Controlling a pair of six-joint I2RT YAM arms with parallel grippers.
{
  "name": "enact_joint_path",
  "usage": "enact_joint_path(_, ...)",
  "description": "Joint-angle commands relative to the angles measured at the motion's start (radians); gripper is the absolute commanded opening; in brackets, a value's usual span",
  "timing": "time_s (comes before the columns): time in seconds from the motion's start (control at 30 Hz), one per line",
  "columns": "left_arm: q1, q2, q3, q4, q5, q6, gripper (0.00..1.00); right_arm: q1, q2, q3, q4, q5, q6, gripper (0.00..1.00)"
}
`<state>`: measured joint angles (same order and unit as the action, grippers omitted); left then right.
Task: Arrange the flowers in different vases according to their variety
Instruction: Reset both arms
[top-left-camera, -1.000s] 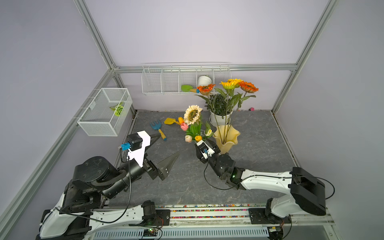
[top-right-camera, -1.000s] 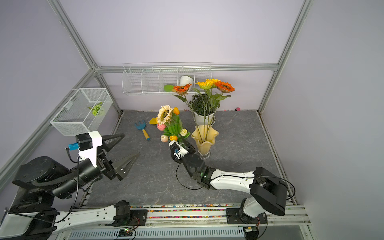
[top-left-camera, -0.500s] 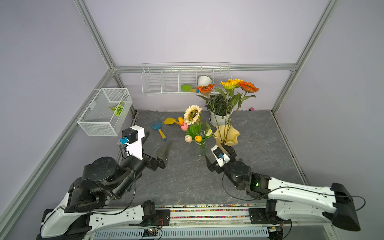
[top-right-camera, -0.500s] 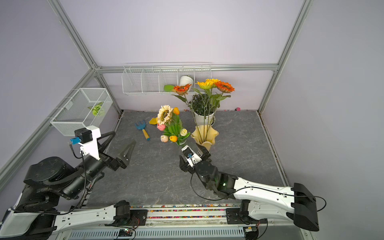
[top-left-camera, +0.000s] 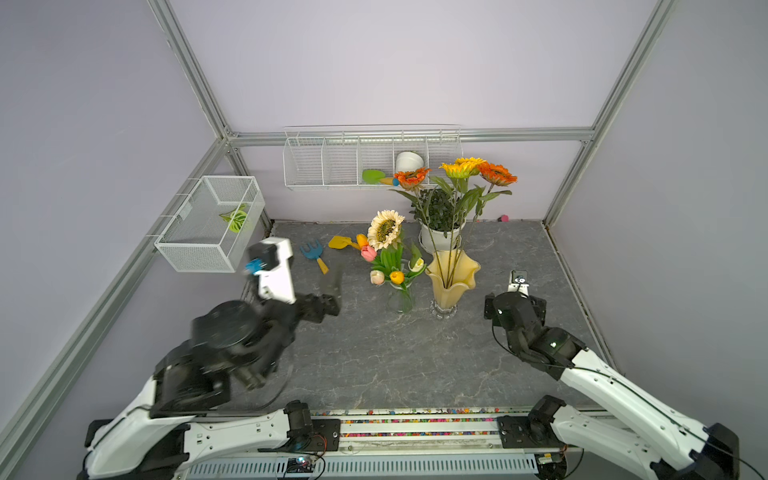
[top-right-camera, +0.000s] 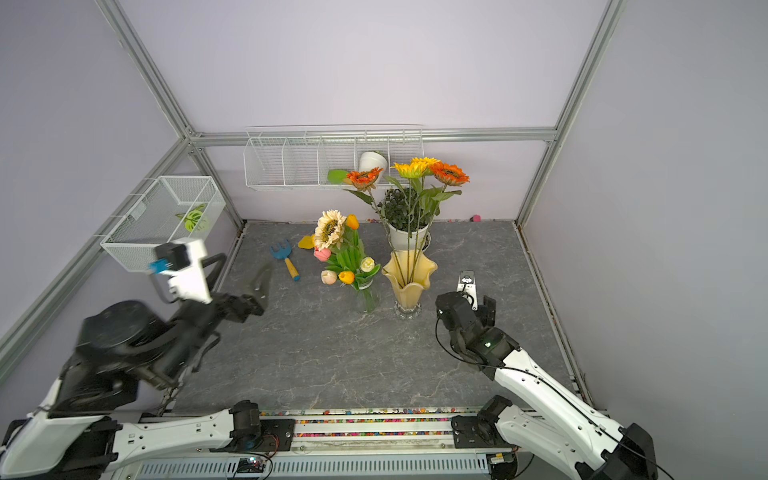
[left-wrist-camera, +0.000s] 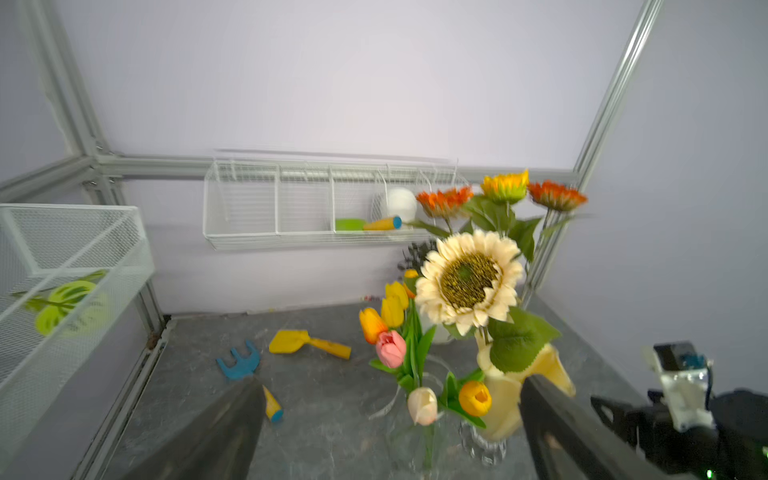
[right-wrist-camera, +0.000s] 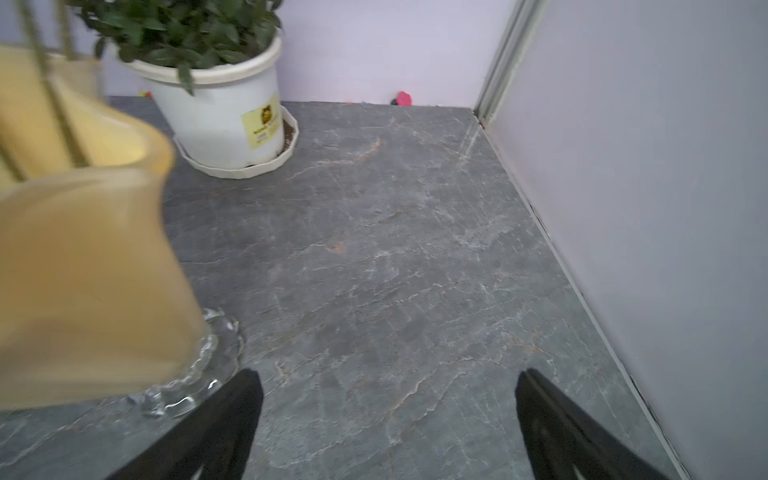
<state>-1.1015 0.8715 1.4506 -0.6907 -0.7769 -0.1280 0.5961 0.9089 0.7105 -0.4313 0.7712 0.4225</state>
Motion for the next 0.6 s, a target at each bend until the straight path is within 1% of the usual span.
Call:
enact_joint_path(0.0, 0.383, 0.082, -0.005, 0.032, 0.555, -0.032, 1.00, -0.103, 0.024, 0.022, -0.007, -0.094, -0.001, 0.99)
enact_joint_path(0.07, 0.619, 0.120, -0.065, 0.116, 0.824, -0.104, 1.00, -0.162, 0.041, 0.023, 0.022, -0.130, -0.020, 0.99)
enact_joint_path(0.1, 0.693, 0.142, -0.097, 0.157, 0.879, -0.128, 1.00, -0.199, 0.049, 0.026, 0.037, -0.148, -0.026, 0.99)
enact_joint_path(0.2, 0.835, 0.161, -0.173, 0.253, 0.862, -0.160, 1.00, -0.309, 0.081, 0.036, 0.070, -0.216, -0.045, 0.99)
enact_joint_path(0.3, 0.976, 0.118, -0.257, 0.363, 0.888, -0.196, 1.00, -0.426, 0.120, 0.050, 0.107, -0.290, -0.045, 0.99)
enact_joint_path(0.4, 1.129, 0.072, -0.318, 0.419, 0.909, -0.214, 1.00, -0.533, 0.174, 0.054, 0.168, -0.363, -0.034, 0.99)
enact_joint_path(0.47, 1.218, 0.046, -0.383, 0.471, 0.920, -0.233, 1.00, -0.587, 0.216, 0.048, 0.227, -0.389, -0.028, 0.99)
enact_joint_path(0.5, 1.253, 0.031, -0.426, 0.504, 0.927, -0.244, 1.00, -0.604, 0.248, 0.045, 0.263, -0.384, -0.032, 0.99)
enact_joint_path(0.53, 1.270, 0.025, -0.464, 0.530, 0.911, -0.248, 1.00, -0.613, 0.273, 0.044, 0.293, -0.377, -0.041, 0.99)
enact_joint_path(0.57, 1.271, 0.021, -0.505, 0.552, 0.863, -0.244, 1.00, -0.619, 0.303, 0.039, 0.331, -0.360, -0.058, 0.99)
